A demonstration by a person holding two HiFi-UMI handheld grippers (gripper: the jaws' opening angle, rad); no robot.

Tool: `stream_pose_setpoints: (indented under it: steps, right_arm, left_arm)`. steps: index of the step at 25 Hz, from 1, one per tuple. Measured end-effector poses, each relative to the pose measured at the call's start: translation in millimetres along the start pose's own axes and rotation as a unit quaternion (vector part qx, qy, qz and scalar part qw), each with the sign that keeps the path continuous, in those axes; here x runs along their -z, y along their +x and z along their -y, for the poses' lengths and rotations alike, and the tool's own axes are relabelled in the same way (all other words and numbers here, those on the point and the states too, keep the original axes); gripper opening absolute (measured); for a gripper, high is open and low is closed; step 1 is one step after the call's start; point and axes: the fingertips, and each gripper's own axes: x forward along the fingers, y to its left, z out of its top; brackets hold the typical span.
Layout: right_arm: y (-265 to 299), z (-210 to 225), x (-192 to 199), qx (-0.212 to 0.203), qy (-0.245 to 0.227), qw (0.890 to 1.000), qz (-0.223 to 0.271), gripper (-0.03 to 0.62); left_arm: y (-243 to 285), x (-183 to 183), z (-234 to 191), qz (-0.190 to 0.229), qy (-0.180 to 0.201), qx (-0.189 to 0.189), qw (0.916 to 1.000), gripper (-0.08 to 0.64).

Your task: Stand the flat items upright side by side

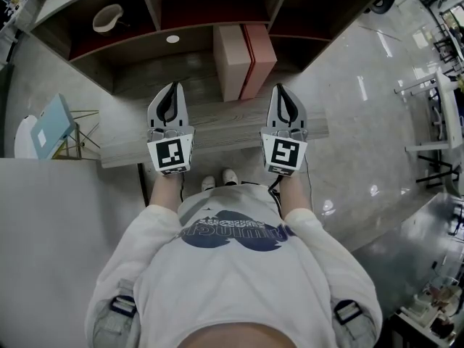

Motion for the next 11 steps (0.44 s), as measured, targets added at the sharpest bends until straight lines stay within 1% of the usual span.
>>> stream_pose_setpoints:
  steps: [11]
  right_arm:
    - [-4.7, 1.4, -2.1, -0.001, -0.02, 1.0, -0.002, -0.003]
  left_arm:
    - [-0.4, 3.0, 4.4, -0.004, -0.003, 0.005, 1.0, 0.005]
